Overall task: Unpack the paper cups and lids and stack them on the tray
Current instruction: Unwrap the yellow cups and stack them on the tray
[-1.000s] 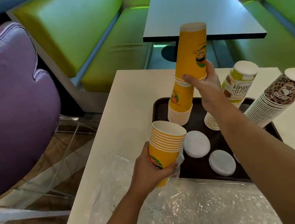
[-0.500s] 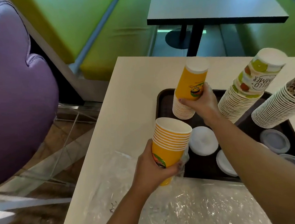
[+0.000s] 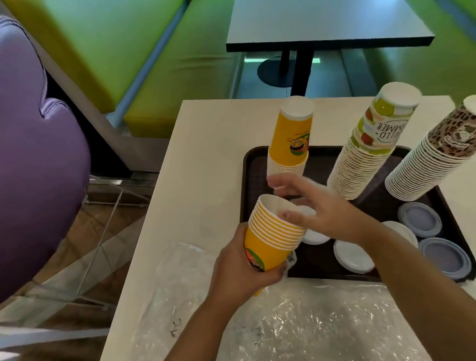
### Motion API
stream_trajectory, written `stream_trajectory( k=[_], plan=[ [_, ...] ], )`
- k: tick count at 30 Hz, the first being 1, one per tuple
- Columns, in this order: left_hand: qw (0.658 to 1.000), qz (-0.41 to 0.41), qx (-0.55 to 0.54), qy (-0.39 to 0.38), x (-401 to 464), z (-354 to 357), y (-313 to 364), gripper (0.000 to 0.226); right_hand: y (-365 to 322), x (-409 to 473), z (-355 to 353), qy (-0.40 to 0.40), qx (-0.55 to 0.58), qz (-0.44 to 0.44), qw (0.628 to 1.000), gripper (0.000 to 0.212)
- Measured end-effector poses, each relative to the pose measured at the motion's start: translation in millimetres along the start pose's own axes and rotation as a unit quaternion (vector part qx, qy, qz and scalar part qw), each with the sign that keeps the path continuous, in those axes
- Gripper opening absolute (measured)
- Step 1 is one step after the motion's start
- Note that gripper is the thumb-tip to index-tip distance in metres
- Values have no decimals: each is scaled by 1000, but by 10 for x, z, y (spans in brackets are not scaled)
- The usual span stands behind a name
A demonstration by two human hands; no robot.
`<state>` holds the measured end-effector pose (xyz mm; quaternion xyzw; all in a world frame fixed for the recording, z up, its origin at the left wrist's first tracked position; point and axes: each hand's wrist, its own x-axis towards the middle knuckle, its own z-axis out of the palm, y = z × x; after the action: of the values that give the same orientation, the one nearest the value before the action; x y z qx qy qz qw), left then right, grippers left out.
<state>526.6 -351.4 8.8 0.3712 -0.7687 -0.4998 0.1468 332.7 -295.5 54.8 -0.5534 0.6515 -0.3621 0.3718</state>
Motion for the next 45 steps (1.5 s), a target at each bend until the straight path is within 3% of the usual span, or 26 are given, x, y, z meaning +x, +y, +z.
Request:
stream_trajectory(
  k=[8,15,21,24,26,28,31,34,38,42,45],
  plan=[
    [998,40,33,-30,-156,21,102,83,-304,-259,-225,-99,-79,49,991,79],
    [998,54,26,-35,-230,-2,173,79,-386,-349,-338,-105,-128,17,986,60],
    [997,66,27,-34,-242,-9,150,81,-580,-388,-480,-156,-204,-11,966,73],
    [996,67,34,-39,-231,2,129,84,-775,-415,-504,-186,-353,-35,916,82],
    [996,69,29,-40,-211,8,132,82,-849,-427,-495,-189,-503,-50,842,87],
    [997,72,11,-35,-192,9,149,81,-887,-451,-457,-150,-605,-70,779,90],
    [997,69,-17,-26,-164,16,176,82,-886,-435,-460,-66,-667,-144,728,96],
    [998,50,-42,-16,-132,15,193,76,-693,-286,-615,41,-647,-209,732,88],
    [997,29,-65,-4,-80,-31,210,73,-640,6,-778,136,-564,-206,788,90],
    [998,17,-62,-8,-46,-66,227,73,-530,286,-840,254,-365,-127,887,86],
    [998,9,-58,-10,-19,-74,227,74,-446,490,-856,325,-162,-19,932,83]
  ],
)
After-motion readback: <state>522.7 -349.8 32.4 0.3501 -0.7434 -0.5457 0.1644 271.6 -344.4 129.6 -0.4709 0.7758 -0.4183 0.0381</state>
